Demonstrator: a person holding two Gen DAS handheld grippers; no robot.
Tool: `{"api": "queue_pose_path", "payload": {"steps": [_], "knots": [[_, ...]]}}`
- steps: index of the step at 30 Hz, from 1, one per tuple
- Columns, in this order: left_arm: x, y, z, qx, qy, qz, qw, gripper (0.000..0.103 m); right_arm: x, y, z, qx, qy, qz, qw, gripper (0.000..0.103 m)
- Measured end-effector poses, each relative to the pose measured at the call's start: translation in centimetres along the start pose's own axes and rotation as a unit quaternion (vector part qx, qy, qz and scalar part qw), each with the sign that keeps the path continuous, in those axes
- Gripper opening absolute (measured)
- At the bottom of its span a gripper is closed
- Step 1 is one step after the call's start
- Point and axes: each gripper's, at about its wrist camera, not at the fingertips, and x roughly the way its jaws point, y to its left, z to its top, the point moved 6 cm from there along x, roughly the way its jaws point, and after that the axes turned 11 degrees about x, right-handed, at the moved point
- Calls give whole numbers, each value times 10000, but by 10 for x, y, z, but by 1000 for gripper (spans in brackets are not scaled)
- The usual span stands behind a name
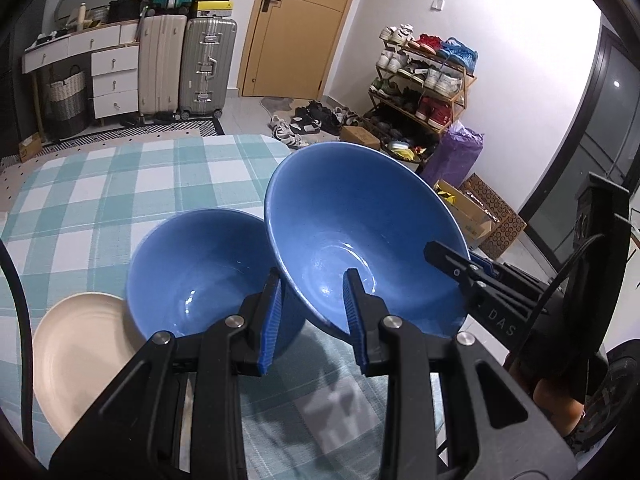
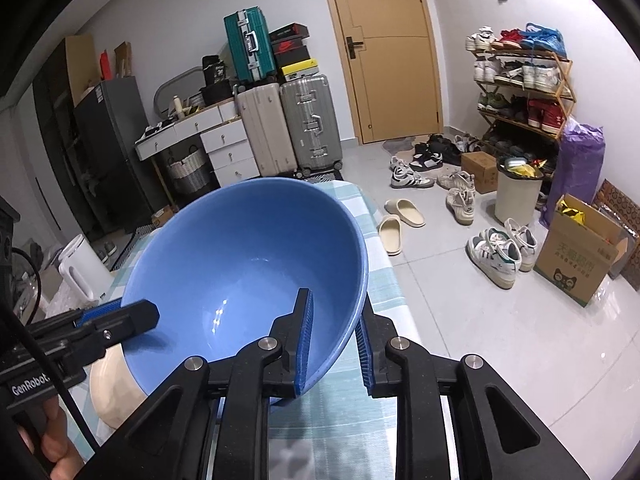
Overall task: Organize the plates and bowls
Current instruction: 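Lift the bowl with both grippers and carry it over the nested bowls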
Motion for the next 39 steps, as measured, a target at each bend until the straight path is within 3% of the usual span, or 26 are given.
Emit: {"api": "queue_pose_path", "payload": {"steps": [24, 39], "knots": [[-27, 66, -17, -346, -6, 359, 9988, 27, 26, 76, 2, -807, 212, 80, 9965, 22], [-2, 119, -33, -600, 147, 479, 9969, 27, 64, 107, -17, -1104, 480, 124, 9927, 23]]}}
